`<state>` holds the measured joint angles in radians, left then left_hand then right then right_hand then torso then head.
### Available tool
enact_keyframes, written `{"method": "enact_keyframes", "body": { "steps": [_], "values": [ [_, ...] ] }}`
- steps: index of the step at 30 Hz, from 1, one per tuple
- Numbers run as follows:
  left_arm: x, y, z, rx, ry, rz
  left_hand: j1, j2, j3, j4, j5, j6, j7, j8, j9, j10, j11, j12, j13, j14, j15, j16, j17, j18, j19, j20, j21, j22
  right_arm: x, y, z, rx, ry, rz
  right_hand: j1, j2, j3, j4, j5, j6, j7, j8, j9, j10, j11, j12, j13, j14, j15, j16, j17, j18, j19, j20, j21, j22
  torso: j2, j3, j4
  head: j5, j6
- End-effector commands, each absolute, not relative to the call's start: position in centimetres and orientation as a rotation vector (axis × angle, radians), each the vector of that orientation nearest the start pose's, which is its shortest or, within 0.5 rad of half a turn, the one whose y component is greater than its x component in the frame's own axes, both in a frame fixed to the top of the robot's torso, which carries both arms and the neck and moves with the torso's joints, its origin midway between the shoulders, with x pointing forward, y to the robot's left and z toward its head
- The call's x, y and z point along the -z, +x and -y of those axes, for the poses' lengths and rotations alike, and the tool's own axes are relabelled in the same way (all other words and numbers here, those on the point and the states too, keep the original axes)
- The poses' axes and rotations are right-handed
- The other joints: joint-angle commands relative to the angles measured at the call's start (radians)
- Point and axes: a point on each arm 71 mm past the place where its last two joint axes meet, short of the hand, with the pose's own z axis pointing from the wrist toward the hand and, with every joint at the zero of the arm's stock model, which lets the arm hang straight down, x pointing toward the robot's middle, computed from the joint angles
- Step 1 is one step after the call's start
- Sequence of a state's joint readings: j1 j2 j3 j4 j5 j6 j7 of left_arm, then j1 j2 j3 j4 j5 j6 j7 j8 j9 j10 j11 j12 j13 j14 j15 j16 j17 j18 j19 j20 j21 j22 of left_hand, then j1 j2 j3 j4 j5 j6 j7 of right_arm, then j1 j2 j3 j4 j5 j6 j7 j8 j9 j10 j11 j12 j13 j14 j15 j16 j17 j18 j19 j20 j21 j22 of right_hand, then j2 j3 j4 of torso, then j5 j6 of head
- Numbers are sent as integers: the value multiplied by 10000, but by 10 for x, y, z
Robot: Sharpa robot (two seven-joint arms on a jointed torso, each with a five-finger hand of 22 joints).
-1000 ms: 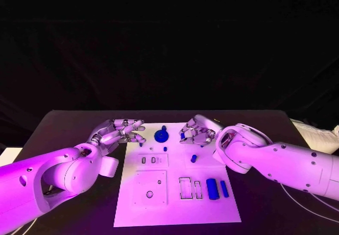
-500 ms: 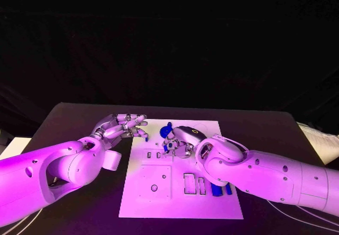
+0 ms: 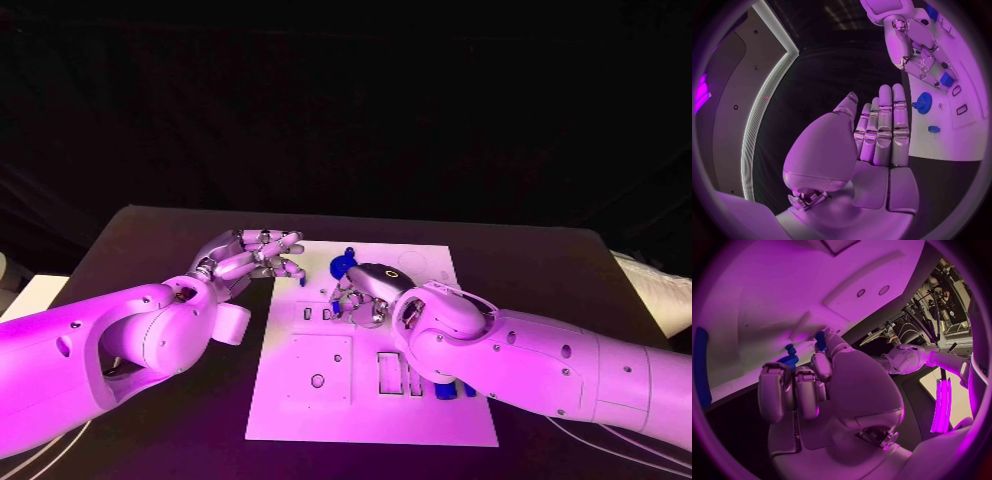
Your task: Assemble the parts on the task board
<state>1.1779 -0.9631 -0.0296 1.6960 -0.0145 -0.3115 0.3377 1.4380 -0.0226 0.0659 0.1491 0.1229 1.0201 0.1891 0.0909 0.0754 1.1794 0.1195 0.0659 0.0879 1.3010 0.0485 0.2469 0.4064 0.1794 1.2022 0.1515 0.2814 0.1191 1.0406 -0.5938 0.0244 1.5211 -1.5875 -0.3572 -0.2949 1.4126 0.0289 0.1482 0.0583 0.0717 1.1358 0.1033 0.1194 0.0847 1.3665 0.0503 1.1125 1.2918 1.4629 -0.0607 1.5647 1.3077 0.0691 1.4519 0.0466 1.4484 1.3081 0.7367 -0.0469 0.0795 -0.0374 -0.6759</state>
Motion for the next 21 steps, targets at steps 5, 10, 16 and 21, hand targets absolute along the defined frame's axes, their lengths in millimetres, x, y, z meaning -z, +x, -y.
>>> {"method": "enact_keyframes", "body": {
  "steps": [5, 10, 16, 21],
  "values": [
    [174, 452, -212, 15937, -11363, -15066, 58, 8, 18, -51, -34, -14, 29, -67, -6, -49, 33, -12, -17, -75, 26, -48, 18, 16, 43, 18, -37, -17, 230, 452, 81, -7000, -1872, -17170, -98, -19, 142, 139, 50, 358, -249, 65, 219, 528, -521, -66, -102, 1057, -58, 6, 2542, -157, -4, -46, -18, 120, 1, 15, 2, -6, -37],
    [174, 452, -213, 15931, -11368, -15070, 58, 8, 18, -51, -34, -14, 29, -67, -6, -49, 33, -12, -17, -75, 26, -48, 18, 16, 43, 18, -37, -17, 232, 453, 83, -6905, -1890, -17347, -222, -97, 128, 193, -11, 305, -220, 24, 209, 450, -500, -269, -217, 1037, -45, -45, 2462, -154, -14, -40, -32, 101, 7, 11, -12, 1, -39],
    [174, 451, -213, 15943, -11367, -15086, 58, 8, 18, -51, -34, -14, 29, -67, -6, -49, 33, -12, -17, -75, 26, -48, 18, 16, 43, 18, -37, -17, 233, 454, 83, -6897, -1847, -17369, -388, -268, 110, 271, -58, 87, -115, -129, 156, 297, -420, -604, -403, 1026, 13, -74, 2419, -151, -28, -1, -51, 78, 3, 15, -7, 7, -53],
    [174, 451, -213, 15947, -11369, -15097, 63, 11, 19, -59, -33, -13, 28, -72, -5, -51, 32, -12, -18, -76, 24, -56, 31, 17, 42, 17, -40, -18, 234, 453, 83, -6847, -1898, -17399, -409, -331, 116, 277, -73, 34, -85, -175, 140, 262, -395, -677, -443, 1025, 35, -76, 2418, -151, -29, 18, -55, 76, 3, 12, -6, 3, -76]
  ]
}}
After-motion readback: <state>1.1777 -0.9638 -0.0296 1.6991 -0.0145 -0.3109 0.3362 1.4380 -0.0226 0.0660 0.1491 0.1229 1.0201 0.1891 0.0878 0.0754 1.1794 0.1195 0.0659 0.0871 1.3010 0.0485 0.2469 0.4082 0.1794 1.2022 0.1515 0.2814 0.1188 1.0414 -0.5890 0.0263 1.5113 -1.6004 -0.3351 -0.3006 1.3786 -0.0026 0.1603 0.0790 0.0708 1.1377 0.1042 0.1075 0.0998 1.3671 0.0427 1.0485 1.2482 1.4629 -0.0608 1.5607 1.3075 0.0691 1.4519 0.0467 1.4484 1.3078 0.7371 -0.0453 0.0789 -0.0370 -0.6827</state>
